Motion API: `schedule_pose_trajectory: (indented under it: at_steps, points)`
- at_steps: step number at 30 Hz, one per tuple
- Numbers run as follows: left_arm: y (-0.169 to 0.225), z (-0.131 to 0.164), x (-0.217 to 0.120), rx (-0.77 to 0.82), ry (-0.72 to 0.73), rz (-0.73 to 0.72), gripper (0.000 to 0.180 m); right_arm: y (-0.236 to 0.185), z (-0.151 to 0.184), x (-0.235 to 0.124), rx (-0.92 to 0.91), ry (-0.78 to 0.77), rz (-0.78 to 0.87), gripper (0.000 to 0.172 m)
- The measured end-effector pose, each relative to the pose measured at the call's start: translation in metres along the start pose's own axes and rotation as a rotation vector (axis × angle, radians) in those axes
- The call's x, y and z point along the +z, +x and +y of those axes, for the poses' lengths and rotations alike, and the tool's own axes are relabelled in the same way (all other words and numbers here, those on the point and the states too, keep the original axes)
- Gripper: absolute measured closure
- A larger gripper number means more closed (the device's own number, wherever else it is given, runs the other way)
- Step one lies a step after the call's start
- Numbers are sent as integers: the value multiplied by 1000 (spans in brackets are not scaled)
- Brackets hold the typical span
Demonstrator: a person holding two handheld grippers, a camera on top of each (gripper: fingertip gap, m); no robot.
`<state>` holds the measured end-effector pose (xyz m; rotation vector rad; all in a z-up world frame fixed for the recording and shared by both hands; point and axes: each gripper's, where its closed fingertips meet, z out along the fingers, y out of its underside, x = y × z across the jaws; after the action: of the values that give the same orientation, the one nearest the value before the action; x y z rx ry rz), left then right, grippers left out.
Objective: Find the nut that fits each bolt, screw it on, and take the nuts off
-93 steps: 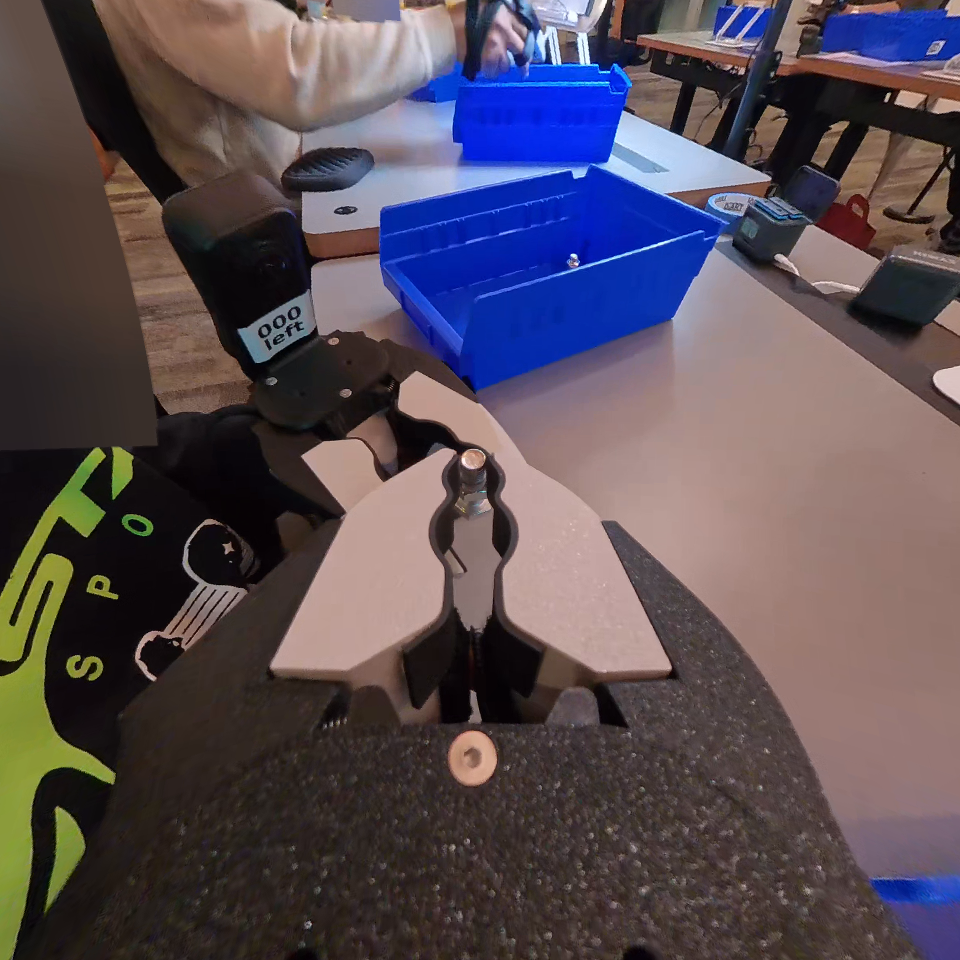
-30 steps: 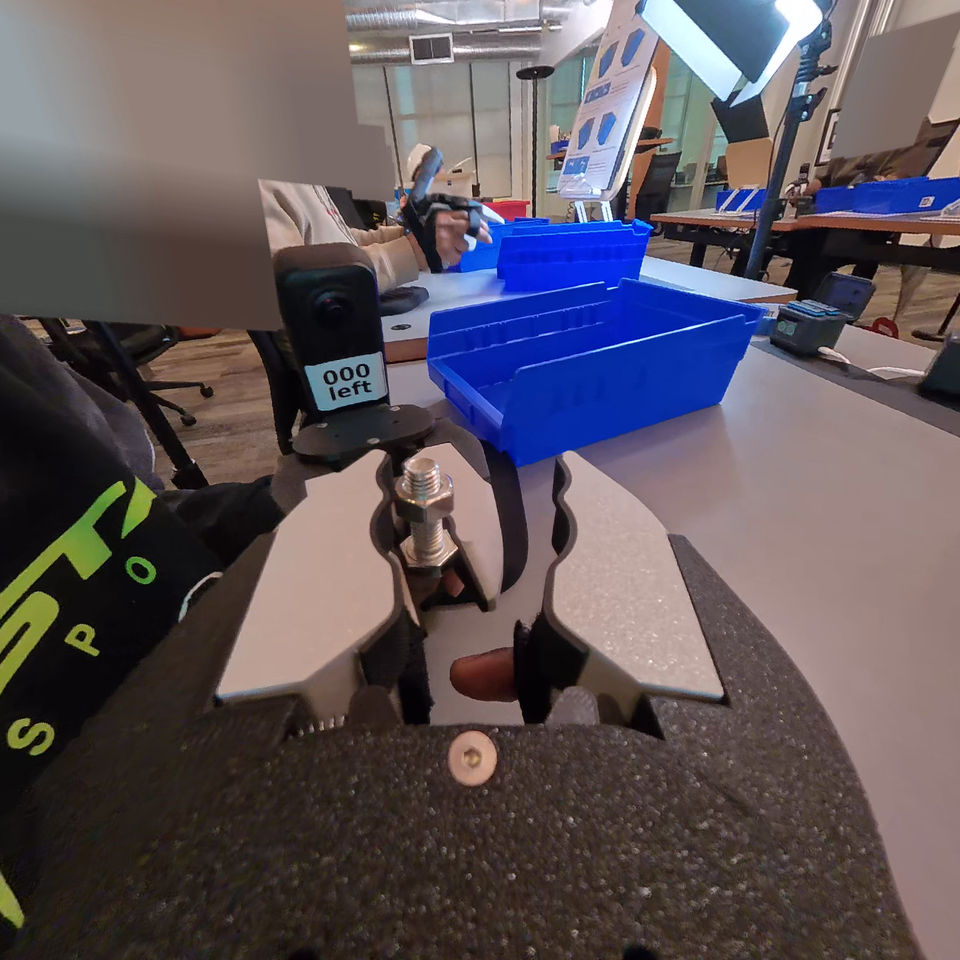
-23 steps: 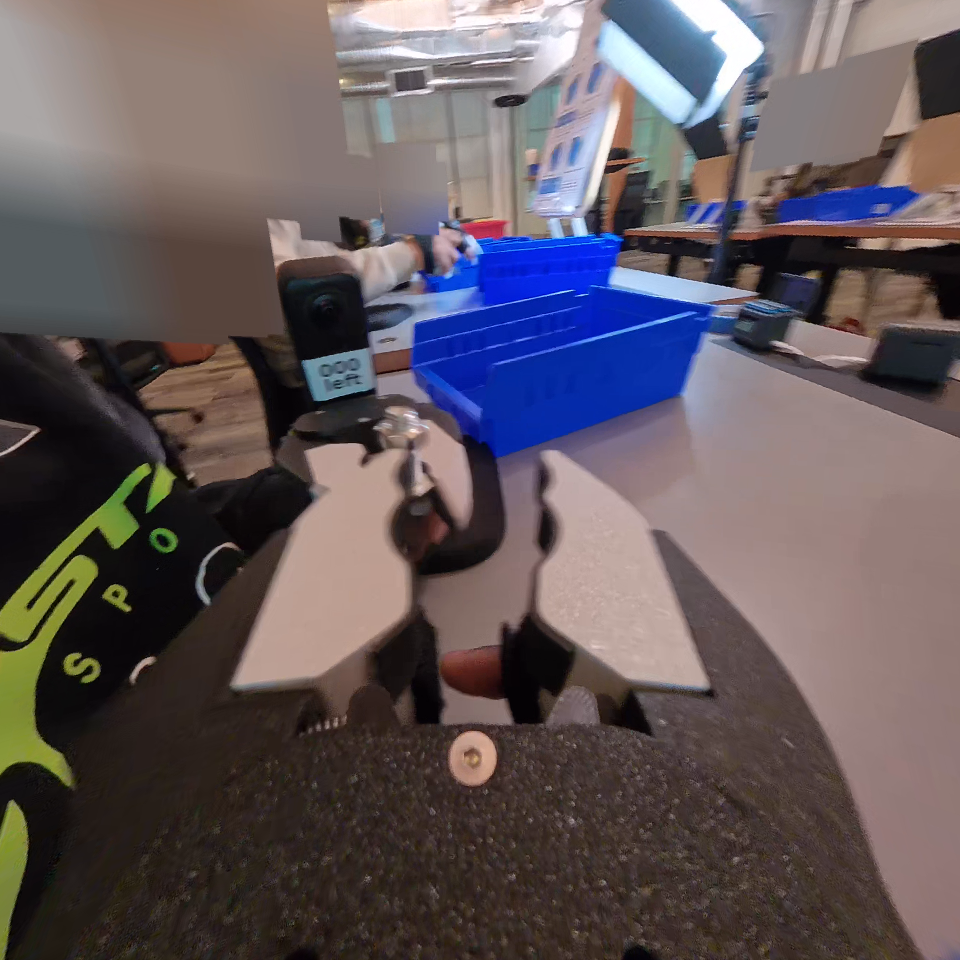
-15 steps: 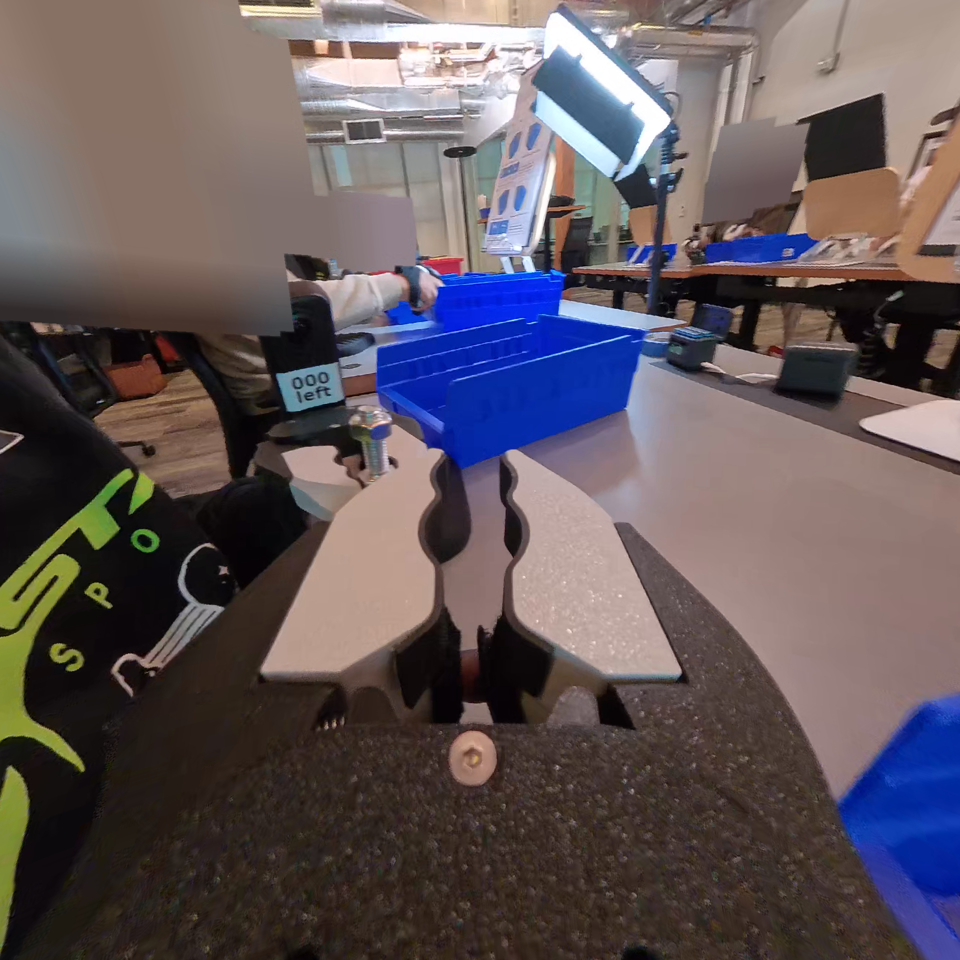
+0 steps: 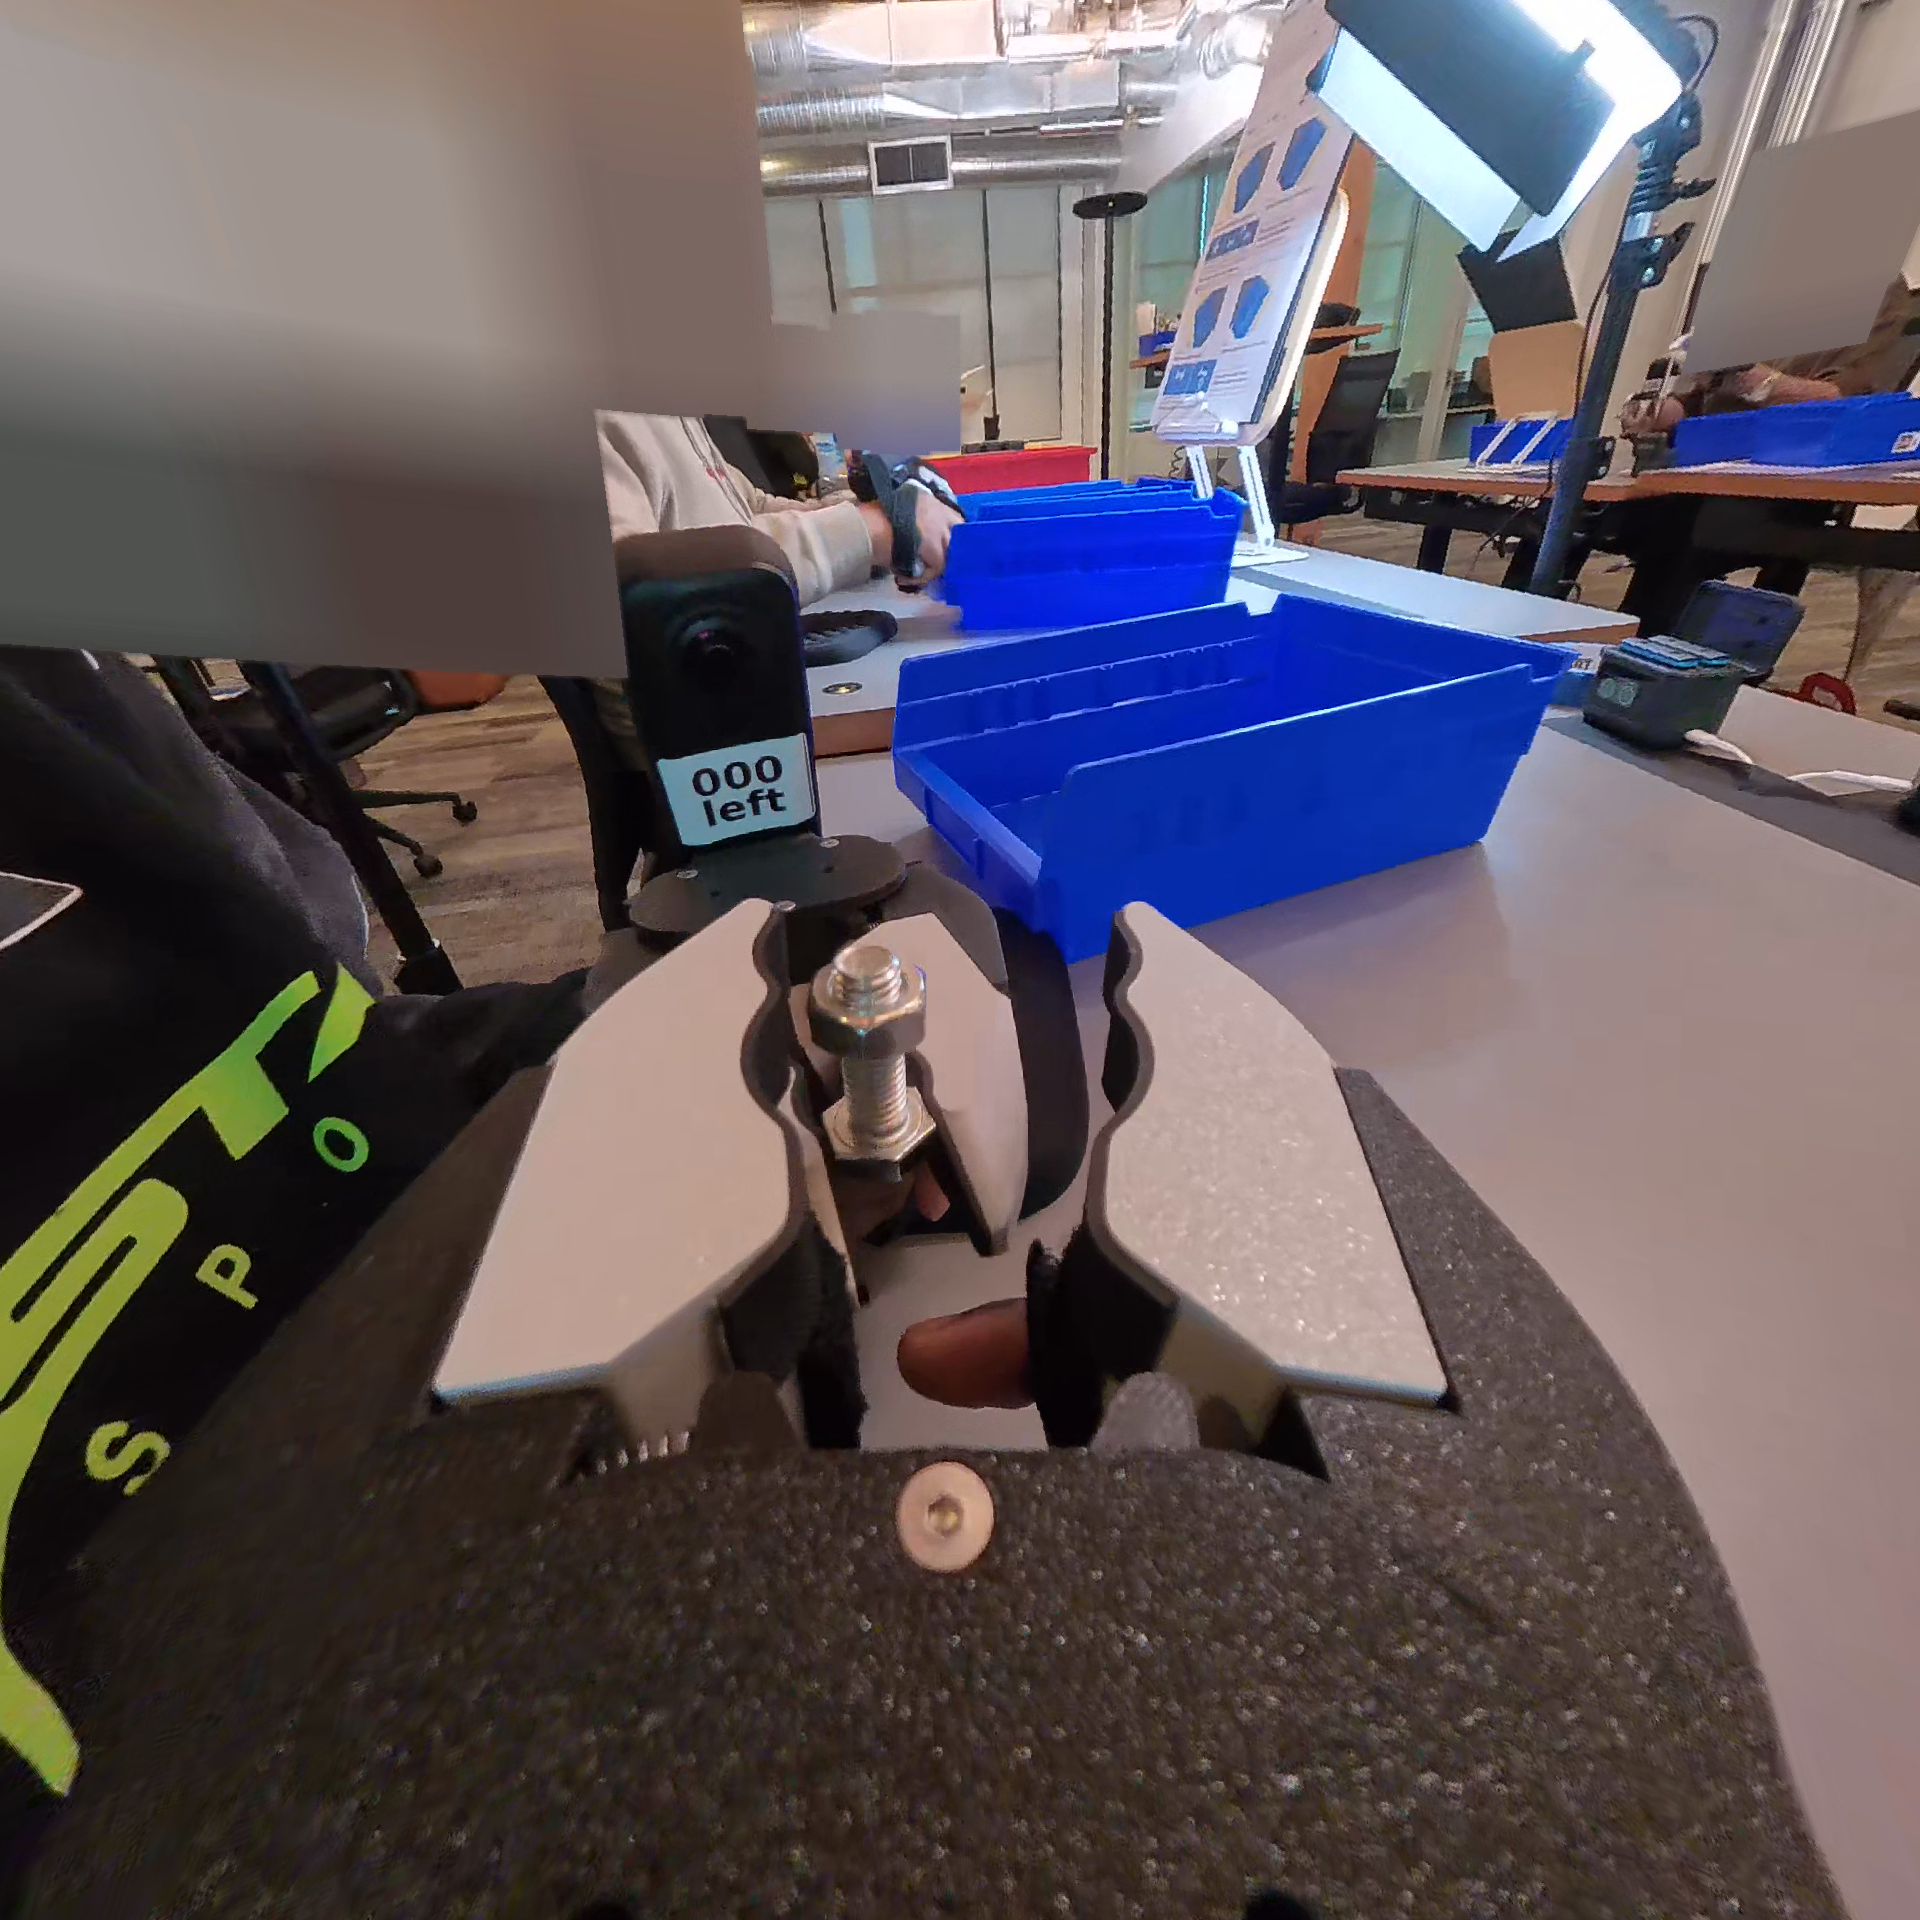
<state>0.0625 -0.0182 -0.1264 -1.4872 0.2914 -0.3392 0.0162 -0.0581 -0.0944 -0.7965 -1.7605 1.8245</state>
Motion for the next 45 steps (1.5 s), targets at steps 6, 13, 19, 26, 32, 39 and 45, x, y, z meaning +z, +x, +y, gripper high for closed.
schedule_pose_trajectory:
  at_steps: [6,13,19,26,32,39,45]
  points:
    - [1,-1,0,2,3,8,162,3,1,-15,8,1,7,116]
    - [3,0,0,2,0,18,162,38,1,-80,46,75,200,166]
    - [2,-1,0,-2,6,13,162,12,-10,-60,15,108,60,138]
    - [2,0,0,4,2,10,162,-12,-9,-11,-7,42,-48,113]
    - [3,0,0,7,2,12,162,-5,-5,0,-10,13,-14,120]
    - [0,-3,-2,-11,23,9,162,6,-6,-37,-2,37,26,129]
    - [2,-2,-1,-3,14,17,162,29,-8,-73,2,81,169,164]
